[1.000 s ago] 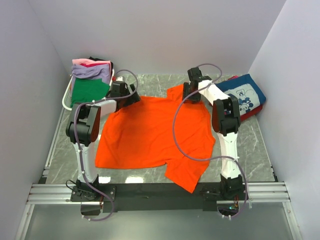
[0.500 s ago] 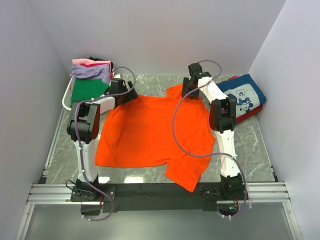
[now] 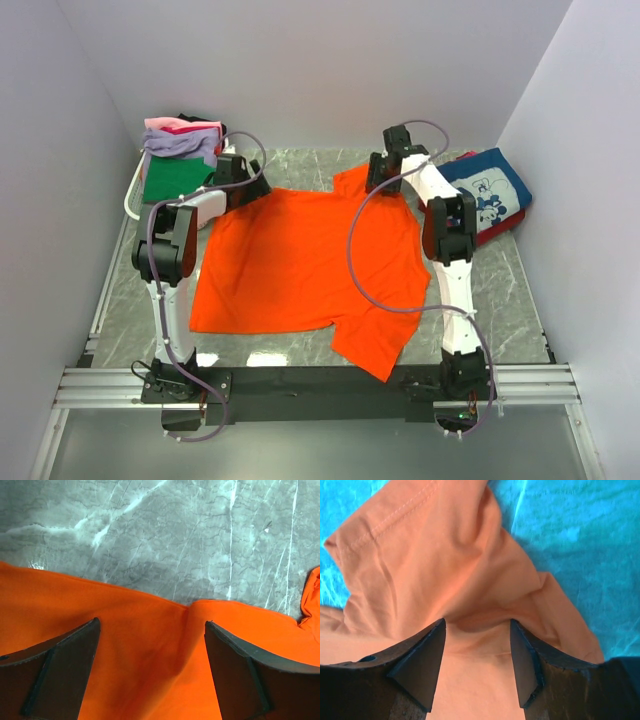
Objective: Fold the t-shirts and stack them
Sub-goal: Flatten the tshirt out
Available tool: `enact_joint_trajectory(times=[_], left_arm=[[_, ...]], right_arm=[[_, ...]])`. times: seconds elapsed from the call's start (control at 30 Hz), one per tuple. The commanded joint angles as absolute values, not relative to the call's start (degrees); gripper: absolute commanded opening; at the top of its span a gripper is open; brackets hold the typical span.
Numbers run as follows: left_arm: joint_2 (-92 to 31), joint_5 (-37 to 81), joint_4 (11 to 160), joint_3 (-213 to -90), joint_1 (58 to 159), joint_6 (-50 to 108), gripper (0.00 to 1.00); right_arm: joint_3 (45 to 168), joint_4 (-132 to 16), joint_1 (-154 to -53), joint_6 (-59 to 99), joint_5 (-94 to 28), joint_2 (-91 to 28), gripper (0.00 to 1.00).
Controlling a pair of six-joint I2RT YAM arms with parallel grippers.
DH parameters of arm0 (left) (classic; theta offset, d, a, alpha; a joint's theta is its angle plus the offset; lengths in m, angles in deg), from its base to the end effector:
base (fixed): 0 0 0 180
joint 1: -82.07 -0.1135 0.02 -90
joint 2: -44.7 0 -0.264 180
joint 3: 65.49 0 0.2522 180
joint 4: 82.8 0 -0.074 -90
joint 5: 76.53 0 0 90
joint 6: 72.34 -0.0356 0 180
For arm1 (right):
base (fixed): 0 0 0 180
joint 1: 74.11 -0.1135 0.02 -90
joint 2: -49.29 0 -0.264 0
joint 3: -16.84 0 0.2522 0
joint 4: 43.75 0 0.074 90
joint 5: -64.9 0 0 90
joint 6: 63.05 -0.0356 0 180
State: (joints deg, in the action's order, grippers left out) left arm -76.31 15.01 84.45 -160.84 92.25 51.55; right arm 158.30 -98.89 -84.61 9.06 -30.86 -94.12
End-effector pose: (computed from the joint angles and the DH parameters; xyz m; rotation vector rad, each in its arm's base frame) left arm 0.4617 -0.0839 0.1625 -0.4537 2.2332 -0.4416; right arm 0.5337 0.1026 0.1704 0.1286 2.5883 0.3141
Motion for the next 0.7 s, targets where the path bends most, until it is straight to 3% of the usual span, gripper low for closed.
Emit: enact_joint_trajectory(times=[0.0, 0.27, 0.67], left_arm=[[-76.24, 14.08, 83.70, -164.33, 92.09, 51.41, 0.91], [-73.25, 15.32, 84.41, -164.77, 94.20, 50.18, 0.91], [-72.11, 16.55, 84.58, -159.94, 97.28, 50.53, 0.91]], right_arm=[[153.84, -91.98, -84.31, 10.95, -32.14, -86.16, 0.61], [138.72, -85.28, -84.22, 13.32, -26.78, -69.63, 0.63], [148.19, -91.52, -83.34, 17.28, -17.55, -80.78, 0.64]])
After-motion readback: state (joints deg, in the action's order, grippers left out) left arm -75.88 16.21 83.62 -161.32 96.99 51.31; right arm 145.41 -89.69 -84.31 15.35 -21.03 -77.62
